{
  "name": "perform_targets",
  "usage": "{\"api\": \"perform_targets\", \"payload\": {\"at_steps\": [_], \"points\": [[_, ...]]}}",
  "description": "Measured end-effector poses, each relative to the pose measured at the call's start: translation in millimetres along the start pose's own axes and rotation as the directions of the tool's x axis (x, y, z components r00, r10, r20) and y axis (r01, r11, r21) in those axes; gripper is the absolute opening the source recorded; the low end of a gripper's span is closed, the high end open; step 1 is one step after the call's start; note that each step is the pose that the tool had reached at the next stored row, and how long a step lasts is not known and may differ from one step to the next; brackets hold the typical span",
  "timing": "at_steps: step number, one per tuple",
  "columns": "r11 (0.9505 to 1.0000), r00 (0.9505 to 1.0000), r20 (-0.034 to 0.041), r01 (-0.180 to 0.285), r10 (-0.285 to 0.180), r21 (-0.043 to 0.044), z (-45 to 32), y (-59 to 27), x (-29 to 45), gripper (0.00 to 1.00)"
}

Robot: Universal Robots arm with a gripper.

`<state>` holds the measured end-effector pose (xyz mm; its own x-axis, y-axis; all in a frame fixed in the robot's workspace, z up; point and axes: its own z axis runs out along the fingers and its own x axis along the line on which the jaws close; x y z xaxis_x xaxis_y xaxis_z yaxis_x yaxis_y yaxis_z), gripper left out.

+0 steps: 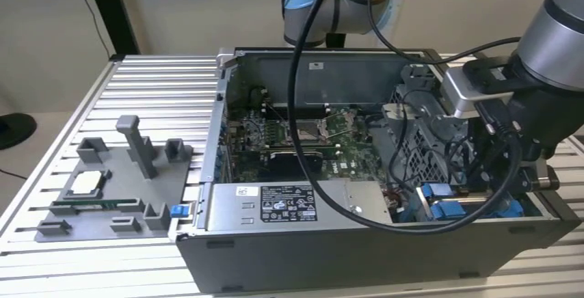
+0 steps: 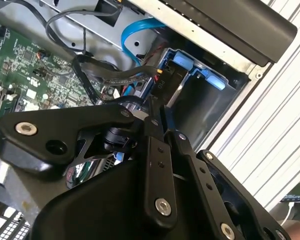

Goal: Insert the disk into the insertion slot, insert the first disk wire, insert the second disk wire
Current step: 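Insert the second disk wire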

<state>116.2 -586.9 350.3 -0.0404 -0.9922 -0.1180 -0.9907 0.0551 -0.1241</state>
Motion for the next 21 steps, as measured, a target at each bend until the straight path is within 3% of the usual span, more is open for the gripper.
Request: {"api": "perform_targets", "payload": {"at_steps": [21], "points": [[1.0,1.0,0.0001,0.0,0.0,0.0001,5.4,-0.3,-2.1,0.0]]}}
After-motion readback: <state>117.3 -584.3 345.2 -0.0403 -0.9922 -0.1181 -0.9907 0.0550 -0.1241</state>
